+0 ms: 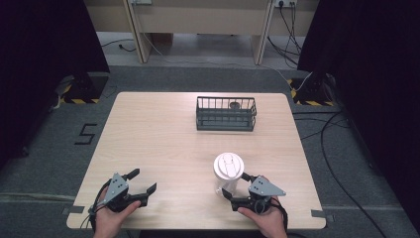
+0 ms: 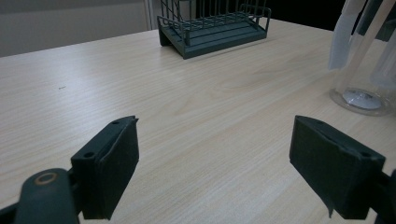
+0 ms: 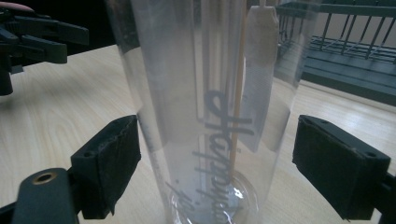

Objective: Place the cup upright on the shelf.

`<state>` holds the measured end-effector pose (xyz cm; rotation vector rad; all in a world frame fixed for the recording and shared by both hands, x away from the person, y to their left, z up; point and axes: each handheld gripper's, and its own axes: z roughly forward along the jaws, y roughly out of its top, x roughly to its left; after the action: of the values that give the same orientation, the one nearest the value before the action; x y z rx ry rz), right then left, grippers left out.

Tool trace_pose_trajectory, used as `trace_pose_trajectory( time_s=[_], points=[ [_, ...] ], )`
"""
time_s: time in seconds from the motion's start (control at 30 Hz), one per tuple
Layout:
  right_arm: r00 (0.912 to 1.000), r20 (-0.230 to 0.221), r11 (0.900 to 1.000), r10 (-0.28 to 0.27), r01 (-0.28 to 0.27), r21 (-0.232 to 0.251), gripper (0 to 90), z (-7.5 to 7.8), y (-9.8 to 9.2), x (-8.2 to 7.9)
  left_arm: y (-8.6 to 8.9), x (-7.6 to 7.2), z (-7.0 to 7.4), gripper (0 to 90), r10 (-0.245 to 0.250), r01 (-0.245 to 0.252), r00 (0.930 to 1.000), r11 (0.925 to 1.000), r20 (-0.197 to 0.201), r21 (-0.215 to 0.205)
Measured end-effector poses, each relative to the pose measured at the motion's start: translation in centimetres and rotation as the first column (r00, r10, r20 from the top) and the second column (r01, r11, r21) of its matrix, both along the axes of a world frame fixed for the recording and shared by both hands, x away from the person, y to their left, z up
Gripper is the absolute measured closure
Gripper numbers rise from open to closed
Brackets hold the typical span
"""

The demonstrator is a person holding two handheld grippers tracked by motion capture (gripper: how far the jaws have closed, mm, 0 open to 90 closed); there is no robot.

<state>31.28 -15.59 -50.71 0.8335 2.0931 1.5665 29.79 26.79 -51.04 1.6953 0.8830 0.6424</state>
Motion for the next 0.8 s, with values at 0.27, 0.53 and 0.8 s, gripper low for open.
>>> trace_pose_trajectory(
  time_s=[0.27,0.53,0.8],
  points=[
    [1.0,0.006,1.0,0.006,-0.006,-0.011,14.9,-0.1,1.0,0.8,0.0,0.0,0.0,15.4,-0.003,0.003,1.0,1.0,0.0,0.0],
    [0.9999,0.007,1.0,0.01,-0.01,-0.006,15.9,-0.4,1.3,1.1,0.0,0.0,0.0,15.8,-0.006,0.006,1.0,1.0,-0.001,0.0],
    [1.0,0.009,1.0,0.003,-0.003,-0.007,17.9,-0.3,1.4,1.1,0.1,0.1,0.0,16.8,-0.005,0.005,1.0,1.0,-0.002,-0.003]
  ],
)
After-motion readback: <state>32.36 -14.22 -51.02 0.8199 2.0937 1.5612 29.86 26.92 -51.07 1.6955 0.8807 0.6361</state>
